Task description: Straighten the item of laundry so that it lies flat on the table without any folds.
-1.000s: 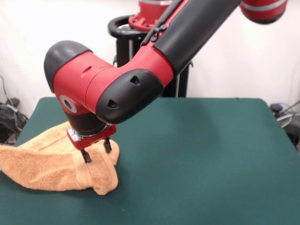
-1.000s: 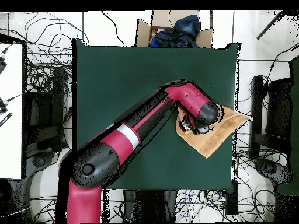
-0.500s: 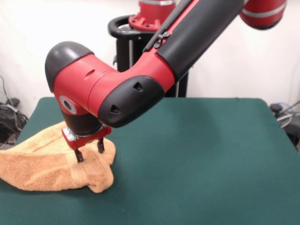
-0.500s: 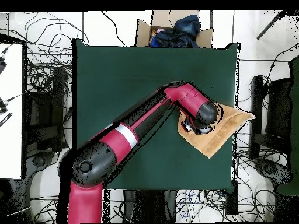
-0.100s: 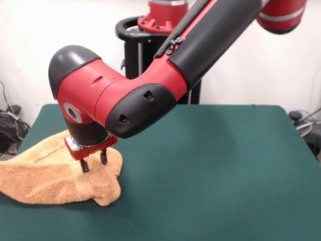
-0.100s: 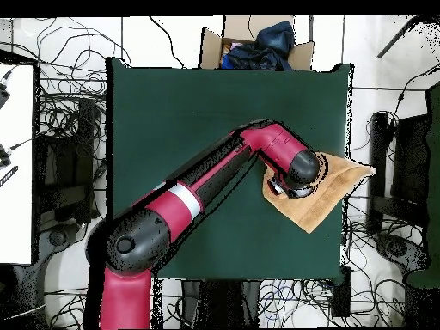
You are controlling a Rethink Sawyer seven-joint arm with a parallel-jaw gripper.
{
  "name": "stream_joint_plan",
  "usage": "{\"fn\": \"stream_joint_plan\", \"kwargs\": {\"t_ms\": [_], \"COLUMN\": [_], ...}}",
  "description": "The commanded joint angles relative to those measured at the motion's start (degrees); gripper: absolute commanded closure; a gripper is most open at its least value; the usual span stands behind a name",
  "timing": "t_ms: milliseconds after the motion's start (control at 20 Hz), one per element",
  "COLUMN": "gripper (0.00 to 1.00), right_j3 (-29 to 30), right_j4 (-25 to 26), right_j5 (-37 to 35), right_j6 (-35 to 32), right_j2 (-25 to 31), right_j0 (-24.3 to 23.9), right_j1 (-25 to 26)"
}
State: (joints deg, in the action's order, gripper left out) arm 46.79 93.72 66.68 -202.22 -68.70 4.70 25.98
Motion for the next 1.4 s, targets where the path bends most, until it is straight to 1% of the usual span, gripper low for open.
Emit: {"fn": "stream_joint_plan", "kwargs": {"t_ms": [50,450,700,850,900,1050,1250,1400], "gripper": [1.00,1.00,1.00,1.00,1.00,1.00,1.00,1.00], "right_j3": [-3.32,-3.62,-3.44,-2.10,-1.60,-1.68,-2.67,-2.91], "right_j4": [-2.21,-2.32,-1.95,-1.28,-1.27,-1.86,-4.43,-4.87], "right_j5": [-4.47,-4.20,-5.04,-5.01,-6.75,-9.33,-11.16,-12.68], "right_j6": [-7.51,-6.41,-6.72,-3.94,-1.54,2.44,6.02,10.42], "right_j2": [4.74,5.21,3.81,2.73,2.01,1.54,3.79,5.72], "right_j0": [-0.09,0.13,-0.06,0.01,0.21,0.40,0.28,0.39], "right_j1": [2.08,1.71,0.84,-1.48,-2.63,-5.18,-8.91,-10.49]}}
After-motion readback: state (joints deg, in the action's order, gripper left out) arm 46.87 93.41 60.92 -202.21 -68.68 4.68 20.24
